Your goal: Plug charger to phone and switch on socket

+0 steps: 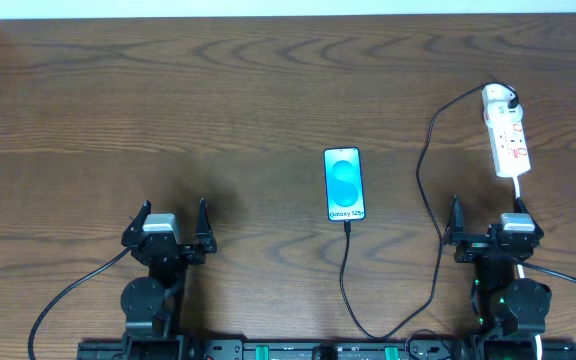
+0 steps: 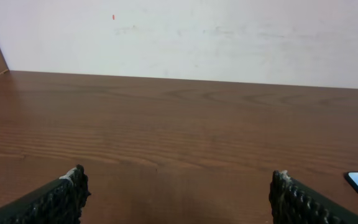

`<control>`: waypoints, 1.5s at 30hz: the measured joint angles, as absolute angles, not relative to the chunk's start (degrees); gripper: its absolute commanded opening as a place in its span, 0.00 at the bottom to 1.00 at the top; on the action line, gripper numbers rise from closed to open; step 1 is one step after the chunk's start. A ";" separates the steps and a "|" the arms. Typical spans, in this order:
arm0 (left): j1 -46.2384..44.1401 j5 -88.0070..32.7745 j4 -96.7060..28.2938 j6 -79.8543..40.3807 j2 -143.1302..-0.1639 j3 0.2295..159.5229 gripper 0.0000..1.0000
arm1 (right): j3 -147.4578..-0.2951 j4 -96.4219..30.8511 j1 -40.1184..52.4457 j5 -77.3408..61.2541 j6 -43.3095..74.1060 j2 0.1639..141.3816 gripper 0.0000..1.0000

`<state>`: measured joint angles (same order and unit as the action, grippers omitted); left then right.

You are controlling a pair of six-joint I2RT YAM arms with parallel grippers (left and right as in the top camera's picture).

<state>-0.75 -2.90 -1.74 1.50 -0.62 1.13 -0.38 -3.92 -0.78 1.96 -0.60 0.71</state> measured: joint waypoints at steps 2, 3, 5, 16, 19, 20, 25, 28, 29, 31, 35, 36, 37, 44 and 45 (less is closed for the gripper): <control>-0.75 -2.90 -1.74 1.50 -0.62 1.13 0.94 | -0.38 -3.92 -0.78 1.96 -0.60 0.71 0.99; -0.75 -2.90 -1.74 1.50 -0.62 1.13 0.94 | -0.38 -3.92 -0.78 1.96 -0.60 0.71 0.99; -0.75 -2.90 -1.74 1.50 -0.62 1.13 0.94 | -0.38 -3.92 -0.78 1.96 -0.58 0.71 0.99; -0.75 -2.92 -1.74 1.50 -0.62 1.13 0.94 | -0.38 -3.92 -0.78 1.96 -0.58 0.71 0.99; -0.75 -2.90 -1.74 1.50 -0.62 1.13 0.94 | -0.38 -3.92 -0.73 1.98 -0.58 0.73 0.99; -0.75 -2.90 -1.74 1.50 -0.62 1.13 0.94 | -0.38 -3.92 -0.62 1.98 -0.58 0.71 0.99; -0.75 -2.92 -1.74 1.50 -0.62 1.13 0.94 | -0.38 -3.92 -0.45 1.96 -0.58 0.71 0.99; -0.75 -2.90 -1.74 1.50 -0.62 1.13 0.94 | -0.38 -3.92 -0.43 1.96 -0.58 0.73 0.99; -0.75 -2.90 -1.74 1.50 -0.62 1.13 0.94 | -0.38 -3.92 -0.34 1.98 -0.58 0.71 0.99; -0.75 -2.92 -1.74 1.50 -0.62 1.13 0.94 | -0.38 -3.92 0.19 1.96 -0.58 0.71 0.99; -0.75 -2.90 -1.74 1.50 -0.62 1.13 0.94 | -0.38 -3.92 0.34 1.96 -0.58 0.71 0.99; -0.75 -2.90 -1.74 1.50 -0.62 1.13 0.94 | -0.38 -3.92 0.34 1.96 -0.58 0.73 0.99; -0.75 -2.90 -1.74 1.50 -0.62 1.13 0.94 | -0.38 -3.92 0.34 1.98 -0.58 0.71 0.99; -0.75 -2.90 -1.74 1.50 -0.62 1.13 0.94 | -0.38 -3.92 0.34 1.98 -0.58 0.73 0.99; -0.75 -2.90 -1.74 1.50 -0.62 1.13 0.94 | -0.38 -3.90 0.34 1.98 -0.58 0.71 0.99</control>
